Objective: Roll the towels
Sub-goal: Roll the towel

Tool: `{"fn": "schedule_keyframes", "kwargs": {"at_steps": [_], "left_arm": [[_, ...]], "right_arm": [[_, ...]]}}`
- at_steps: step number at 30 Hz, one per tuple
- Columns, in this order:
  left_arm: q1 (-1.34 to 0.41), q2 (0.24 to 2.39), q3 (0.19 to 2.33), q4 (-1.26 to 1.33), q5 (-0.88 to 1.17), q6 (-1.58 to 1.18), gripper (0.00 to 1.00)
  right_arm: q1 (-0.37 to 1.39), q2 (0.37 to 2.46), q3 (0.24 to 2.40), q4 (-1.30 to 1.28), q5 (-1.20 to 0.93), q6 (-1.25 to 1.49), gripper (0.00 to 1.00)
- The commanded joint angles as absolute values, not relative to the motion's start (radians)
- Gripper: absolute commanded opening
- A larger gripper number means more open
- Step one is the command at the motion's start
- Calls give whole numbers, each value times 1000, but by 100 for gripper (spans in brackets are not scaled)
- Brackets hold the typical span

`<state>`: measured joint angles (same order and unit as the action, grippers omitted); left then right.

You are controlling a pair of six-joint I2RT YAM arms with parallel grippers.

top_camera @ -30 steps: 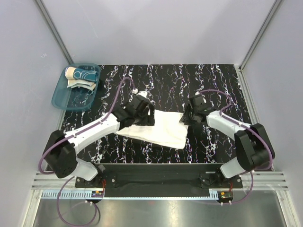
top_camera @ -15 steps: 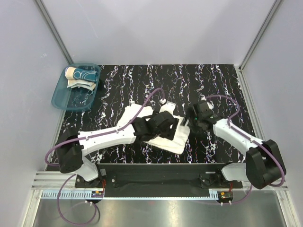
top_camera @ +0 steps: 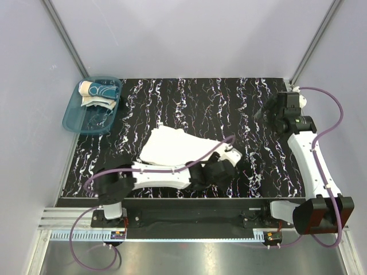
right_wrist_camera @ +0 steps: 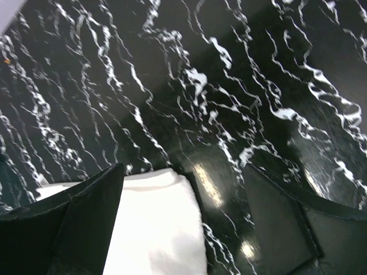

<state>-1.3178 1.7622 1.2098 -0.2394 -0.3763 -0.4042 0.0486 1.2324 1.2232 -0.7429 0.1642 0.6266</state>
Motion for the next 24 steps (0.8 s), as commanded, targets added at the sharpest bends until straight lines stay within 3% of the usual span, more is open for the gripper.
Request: {"fn": "schedule_keyframes", "kwargs": {"at_steps": [1,6,17,22,24], "left_arm": [[-1348,1833,1323,-237,-436,-370,75],[-1374,1888,1351,-311,-552,-425,72],[-1379,1933,1244,-261,-551,-503,66],[-1379,1950,1221,-216,-551,-485,57],[-1379,1963,1223,-213,-534,-480,47]], "right_arm": [[32,1187,1186,-811,127,586,92],[23,1178,1146,-802,106,588,93],[20,1192,1149,-798,100,580,93],[21,1201,1143,-796,101,581,93],[21,1204,1143,-792,97,584,92]]}}
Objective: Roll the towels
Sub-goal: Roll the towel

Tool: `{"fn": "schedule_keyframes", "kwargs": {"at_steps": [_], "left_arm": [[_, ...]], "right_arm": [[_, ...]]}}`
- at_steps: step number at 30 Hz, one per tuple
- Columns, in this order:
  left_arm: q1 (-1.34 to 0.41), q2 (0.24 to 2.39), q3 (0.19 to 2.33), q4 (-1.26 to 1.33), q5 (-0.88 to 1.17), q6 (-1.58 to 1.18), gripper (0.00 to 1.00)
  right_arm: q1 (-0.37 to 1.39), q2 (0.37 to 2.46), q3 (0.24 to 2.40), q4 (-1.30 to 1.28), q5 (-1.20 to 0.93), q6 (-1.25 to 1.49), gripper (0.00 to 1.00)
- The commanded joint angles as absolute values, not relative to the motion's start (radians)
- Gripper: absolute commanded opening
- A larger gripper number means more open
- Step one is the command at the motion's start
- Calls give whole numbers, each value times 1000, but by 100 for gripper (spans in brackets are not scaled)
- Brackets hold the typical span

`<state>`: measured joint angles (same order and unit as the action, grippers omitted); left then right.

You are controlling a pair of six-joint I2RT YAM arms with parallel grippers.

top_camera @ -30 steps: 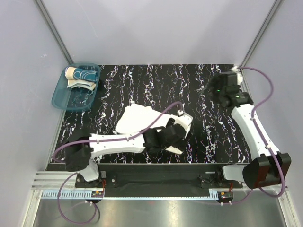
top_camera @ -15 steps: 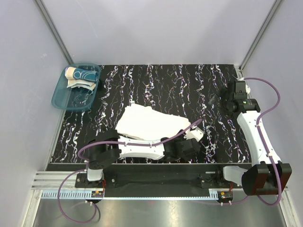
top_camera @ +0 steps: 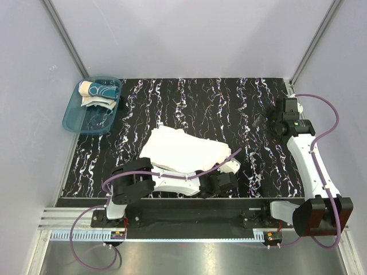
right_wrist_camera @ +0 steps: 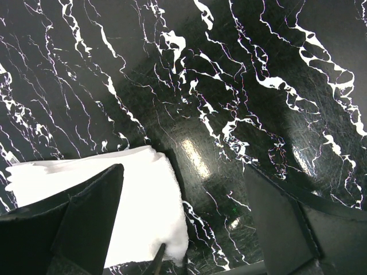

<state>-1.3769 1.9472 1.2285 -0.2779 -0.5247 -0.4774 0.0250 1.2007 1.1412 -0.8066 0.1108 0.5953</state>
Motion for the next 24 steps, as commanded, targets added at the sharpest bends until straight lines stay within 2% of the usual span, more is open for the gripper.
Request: {"fn": "schedule_keyframes", "kwargs": {"at_steps": [1,3,4,7,11,17,20,22,24], "left_arm": [[-1381,1968,1220,-213,-531,-482,42],[-1382,1973,1209,-201,-526,-489,37],[-1382,1974,1197,-198,-528,-492,23],[-1382,1959,1181,-198,-537,-511,1],[-1368,1882,1141,-177,-513,-549,0],[-1244,1677,1005,-14,-272,-690,0],[-1135,1551,876,131,-53,-834,0],[-1060,1508,781,238,-6,-908,0],[-1034,1457,755,224,25,-982,0]], "right_arm": [[21,1207,1143,-792,98,586,92],[21,1212,1143,-790,95,588,92],[21,1213,1143,-790,97,588,92],[21,1216,1144,-787,86,588,92],[21,1209,1149,-772,32,581,91],[21,1148,1117,-669,-188,574,89],[21,1128,1092,-641,-293,580,88],[21,1124,1086,-638,-317,577,88],[21,1120,1071,-618,-371,572,84]]}}
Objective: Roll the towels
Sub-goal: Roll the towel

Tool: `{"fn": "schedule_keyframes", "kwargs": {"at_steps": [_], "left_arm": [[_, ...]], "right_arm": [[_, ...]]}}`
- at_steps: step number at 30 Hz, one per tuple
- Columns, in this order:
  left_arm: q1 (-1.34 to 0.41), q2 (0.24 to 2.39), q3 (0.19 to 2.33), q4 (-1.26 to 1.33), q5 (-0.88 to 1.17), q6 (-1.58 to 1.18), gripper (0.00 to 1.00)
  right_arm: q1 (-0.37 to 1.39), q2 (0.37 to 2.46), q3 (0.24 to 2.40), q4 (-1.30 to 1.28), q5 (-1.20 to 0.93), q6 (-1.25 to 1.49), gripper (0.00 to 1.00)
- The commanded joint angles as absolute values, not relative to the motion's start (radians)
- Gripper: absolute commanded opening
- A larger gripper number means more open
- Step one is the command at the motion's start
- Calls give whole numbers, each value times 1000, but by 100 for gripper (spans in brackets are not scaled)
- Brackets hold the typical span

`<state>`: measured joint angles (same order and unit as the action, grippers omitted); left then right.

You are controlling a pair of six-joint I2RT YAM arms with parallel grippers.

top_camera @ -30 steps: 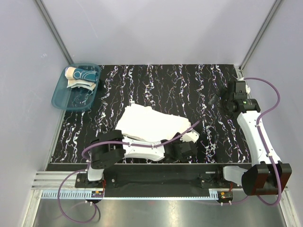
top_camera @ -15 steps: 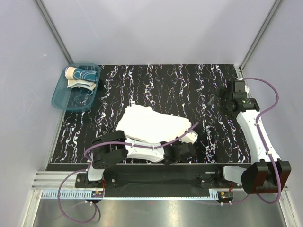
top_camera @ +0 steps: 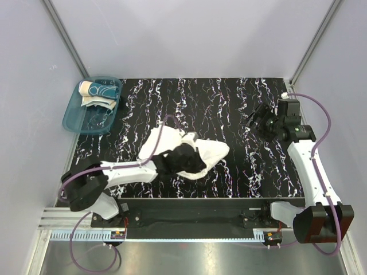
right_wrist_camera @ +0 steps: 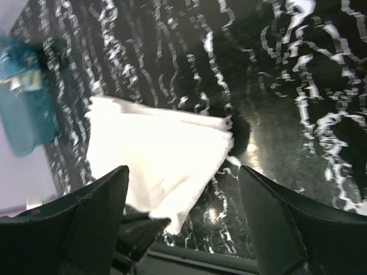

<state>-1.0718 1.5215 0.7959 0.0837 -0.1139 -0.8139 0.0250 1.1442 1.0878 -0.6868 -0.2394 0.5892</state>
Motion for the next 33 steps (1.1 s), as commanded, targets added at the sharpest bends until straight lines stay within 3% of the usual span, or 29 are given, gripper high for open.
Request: {"fn": "schedule_keyframes", "kwargs": {"at_steps": [1,5,11,15,19,25,28,30,33], "left_arm": [[-1013,1442,736,212,25,-1005,0],[-948,1385,651,173,48,-1248,0],[-902,1333,473,192,57,-1515,0],[-893,1308,245,519,37,-1733,0],[-867,1266,190,496,12,-1779,0],[-824,1216,55,631,-6,-1891,0],[-804,1227,29,669,20,-1901,0],[-781,1227,52,635,50,-1835,0],[-779,1198,150,450,58,-1705,0]], "right_arm": [[20,1118,1063,-608,-392,572,83],[25,1106,997,-520,-532,587,64],[110,1115,910,-395,-620,635,63],[250,1146,856,-286,-611,679,64],[317,1178,769,-90,-667,744,63],[359,1216,698,-18,-738,715,59],[423,1247,738,-148,-634,644,61],[455,1281,761,-192,-536,618,76],[472,1322,782,-215,-473,595,86]]}}
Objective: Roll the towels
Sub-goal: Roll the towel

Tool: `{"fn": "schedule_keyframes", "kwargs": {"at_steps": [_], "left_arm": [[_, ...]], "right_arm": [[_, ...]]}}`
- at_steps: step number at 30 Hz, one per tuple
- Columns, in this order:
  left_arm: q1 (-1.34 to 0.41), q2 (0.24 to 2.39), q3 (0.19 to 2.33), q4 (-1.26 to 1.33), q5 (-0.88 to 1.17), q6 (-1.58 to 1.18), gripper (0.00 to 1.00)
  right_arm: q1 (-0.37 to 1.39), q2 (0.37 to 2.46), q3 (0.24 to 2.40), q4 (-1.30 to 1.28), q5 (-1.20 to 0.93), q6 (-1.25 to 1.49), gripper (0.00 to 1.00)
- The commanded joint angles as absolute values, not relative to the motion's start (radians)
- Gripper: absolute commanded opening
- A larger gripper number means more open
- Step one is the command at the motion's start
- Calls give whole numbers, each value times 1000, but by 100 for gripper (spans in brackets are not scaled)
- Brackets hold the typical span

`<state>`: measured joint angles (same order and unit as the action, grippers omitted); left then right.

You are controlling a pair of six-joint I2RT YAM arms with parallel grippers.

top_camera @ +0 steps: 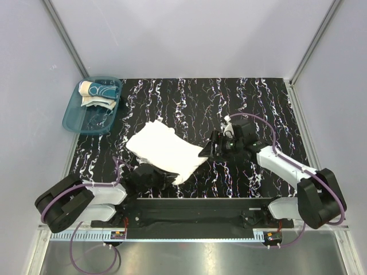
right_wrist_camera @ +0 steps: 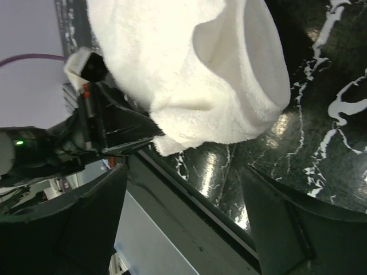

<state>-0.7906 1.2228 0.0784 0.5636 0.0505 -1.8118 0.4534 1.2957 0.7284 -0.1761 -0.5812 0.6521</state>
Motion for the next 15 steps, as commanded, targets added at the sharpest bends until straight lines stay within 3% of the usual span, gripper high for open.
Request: {"fn": "schedule_keyframes", "kwargs": {"at_steps": [1,6,15], "left_arm": [[-779,1189,176,401,55,-1674,0],[-779,1112,285,164,3,-1502,0],[-779,1002,275,66,-81,-1457,0]], "right_arm": [[479,1331,796,-253,-447,583,88],[477,1478,934,-336,-351,489,91],[477,1718,1032,-305,-391,448,90]]}}
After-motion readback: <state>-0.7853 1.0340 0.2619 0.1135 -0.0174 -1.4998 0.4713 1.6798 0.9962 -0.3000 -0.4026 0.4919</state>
